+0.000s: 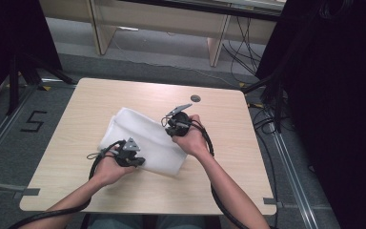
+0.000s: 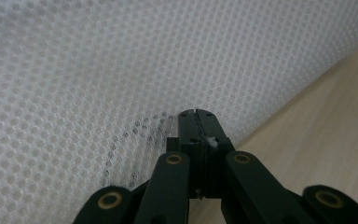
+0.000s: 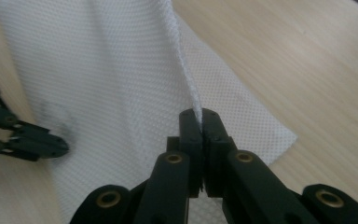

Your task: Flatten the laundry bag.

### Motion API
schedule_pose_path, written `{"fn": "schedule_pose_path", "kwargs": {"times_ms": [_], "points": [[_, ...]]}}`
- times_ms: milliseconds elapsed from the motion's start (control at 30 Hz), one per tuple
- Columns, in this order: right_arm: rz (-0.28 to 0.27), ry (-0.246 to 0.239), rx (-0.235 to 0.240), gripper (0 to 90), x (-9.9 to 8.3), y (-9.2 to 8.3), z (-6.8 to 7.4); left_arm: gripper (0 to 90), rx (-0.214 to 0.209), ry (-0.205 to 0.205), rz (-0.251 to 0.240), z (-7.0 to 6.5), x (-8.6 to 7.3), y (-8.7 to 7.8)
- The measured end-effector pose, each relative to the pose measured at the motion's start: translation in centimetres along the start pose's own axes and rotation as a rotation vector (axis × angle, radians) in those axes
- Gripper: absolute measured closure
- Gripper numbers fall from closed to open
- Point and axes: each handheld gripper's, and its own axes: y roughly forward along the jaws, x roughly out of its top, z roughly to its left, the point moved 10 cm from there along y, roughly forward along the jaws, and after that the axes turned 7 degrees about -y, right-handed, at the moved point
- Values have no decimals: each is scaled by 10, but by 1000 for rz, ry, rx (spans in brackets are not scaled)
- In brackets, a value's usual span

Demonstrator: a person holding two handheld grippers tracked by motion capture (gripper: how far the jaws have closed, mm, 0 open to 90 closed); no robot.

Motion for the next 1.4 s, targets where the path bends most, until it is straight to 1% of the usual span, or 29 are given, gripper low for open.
{"fn": "schedule_pose_path", "kwargs": {"times_ms": [33,67,100,167,233,267,333,367,400,467,533,633,667,733,767,900,933,967,1000,1067,1100,1133,1167,1233,1267,1300,1333,1367,1400], "points": [[-4,-4,-1,896,2,-3,1,893,4,-18,-6,1,1,3],[-9,-3,1,896,4,-7,4,893,9,-5,7,4,2,4],[-26,-5,0,896,7,-10,6,893,8,-23,0,5,4,6],[-36,-25,11,896,11,-17,10,893,19,-14,-8,9,8,9],[-40,-36,18,896,13,-22,15,893,26,-40,-13,12,12,11],[-53,-48,16,895,15,-23,17,893,30,-38,-11,14,14,12],[-50,-42,10,895,14,-24,19,893,37,-40,-6,16,15,11],[-50,-77,7,895,14,-24,18,893,42,-31,-3,16,16,10],[-54,-60,2,895,14,-24,18,893,40,-27,0,15,16,9],[-48,-60,2,894,12,-25,16,893,25,-18,-2,9,16,5],[-64,-41,-16,893,13,-25,10,893,11,-9,2,4,16,4],[-62,-44,-9,892,14,-27,10,894,3,-4,24,-1,13,12],[-65,-33,-12,892,15,-27,11,894,6,2,28,-1,13,14],[-68,-56,-15,892,16,-29,11,894,12,-2,28,-1,14,20],[-85,-62,-21,892,19,-30,11,893,5,-5,30,-2,16,22],[-99,-71,2,893,22,-37,17,893,17,-7,36,0,24,28],[-109,-101,3,893,24,-38,17,893,10,-9,44,1,26,30],[-117,-88,-3,893,24,-40,19,893,19,-8,32,3,29,31],[-105,-72,13,893,22,-42,23,893,19,-16,29,4,31,32],[-123,-76,8,893,21,-42,24,893,30,-17,33,9,34,32],[-113,-101,30,893,19,-44,26,892,31,-17,39,10,34,31],[-122,-108,26,894,19,-43,26,893,41,-8,33,12,34,29],[-121,-107,37,894,17,-44,29,893,41,-3,48,13,32,27],[-134,-109,28,893,17,-45,30,894,49,2,35,15,30,24],[-123,-120,29,893,15,-46,30,895,53,8,51,16,26,19],[-138,-121,16,893,15,-46,31,895,58,10,40,16,24,17],[-132,-102,26,893,13,-48,33,895,56,18,58,16,18,10],[-141,-103,35,893,12,-49,37,895,46,21,64,16,14,4],[-144,-120,38,893,10,-49,38,895,54,18,58,17,10,-2]]}}
